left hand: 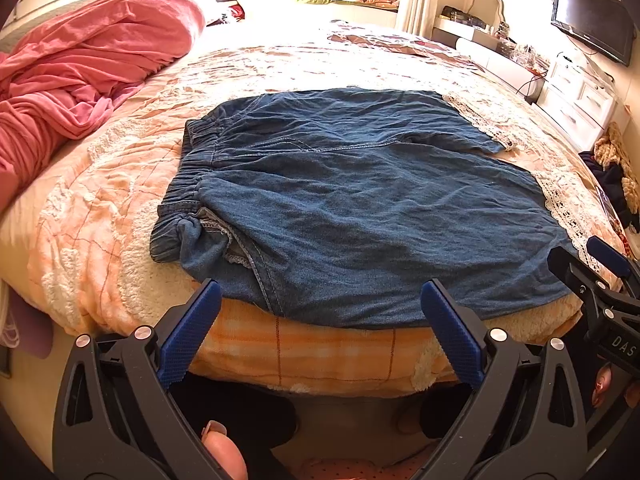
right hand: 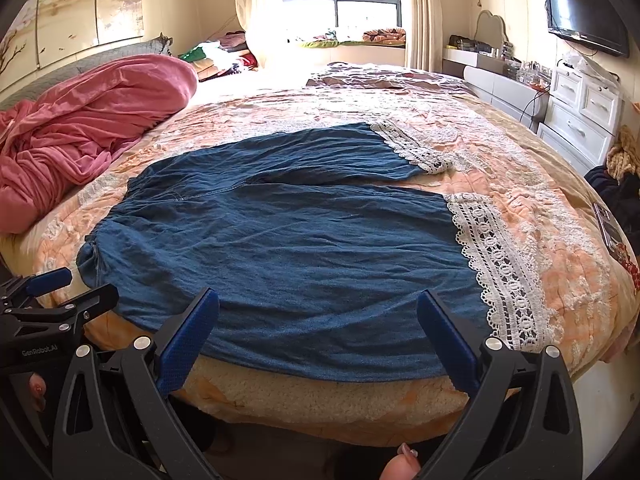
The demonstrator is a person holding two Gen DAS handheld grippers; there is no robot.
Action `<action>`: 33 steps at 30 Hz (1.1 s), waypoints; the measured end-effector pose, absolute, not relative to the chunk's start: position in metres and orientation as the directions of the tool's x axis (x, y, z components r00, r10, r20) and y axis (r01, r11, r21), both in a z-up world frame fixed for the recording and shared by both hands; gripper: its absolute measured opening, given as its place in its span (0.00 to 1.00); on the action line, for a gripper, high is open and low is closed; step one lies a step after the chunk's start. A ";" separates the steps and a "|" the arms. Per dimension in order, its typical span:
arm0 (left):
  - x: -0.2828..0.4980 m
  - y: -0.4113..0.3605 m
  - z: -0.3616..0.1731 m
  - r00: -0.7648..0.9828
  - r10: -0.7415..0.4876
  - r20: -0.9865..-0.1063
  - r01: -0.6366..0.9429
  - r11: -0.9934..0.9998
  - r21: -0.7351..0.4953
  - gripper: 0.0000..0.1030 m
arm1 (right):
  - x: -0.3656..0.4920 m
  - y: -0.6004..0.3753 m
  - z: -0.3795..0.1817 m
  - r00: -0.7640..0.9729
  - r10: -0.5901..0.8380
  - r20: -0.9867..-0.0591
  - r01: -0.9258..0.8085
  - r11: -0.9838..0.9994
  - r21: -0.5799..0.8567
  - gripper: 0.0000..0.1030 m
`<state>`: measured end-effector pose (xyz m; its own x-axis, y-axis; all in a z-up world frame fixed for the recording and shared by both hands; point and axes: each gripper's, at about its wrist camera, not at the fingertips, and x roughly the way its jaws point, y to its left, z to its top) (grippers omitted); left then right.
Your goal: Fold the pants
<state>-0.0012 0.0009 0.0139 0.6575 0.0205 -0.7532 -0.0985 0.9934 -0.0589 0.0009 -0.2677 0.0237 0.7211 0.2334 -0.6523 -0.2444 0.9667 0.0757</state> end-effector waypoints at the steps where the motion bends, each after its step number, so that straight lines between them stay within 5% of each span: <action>1: -0.001 0.001 0.014 0.658 0.021 -0.753 -0.098 0.993 -0.058 0.91 | 0.001 -0.267 0.024 0.721 0.235 -0.652 -0.246 0.966 0.077 0.96; 23: 0.019 0.017 0.013 0.650 0.007 -0.760 -0.097 0.993 -0.074 0.91 | 0.033 -0.260 0.019 0.692 0.273 -0.668 -0.277 0.955 0.103 0.96; 33: 0.057 0.060 0.023 0.645 0.000 -0.764 -0.116 0.988 -0.098 0.91 | 0.097 -0.249 0.029 0.570 0.446 -0.690 -0.375 0.889 0.264 0.96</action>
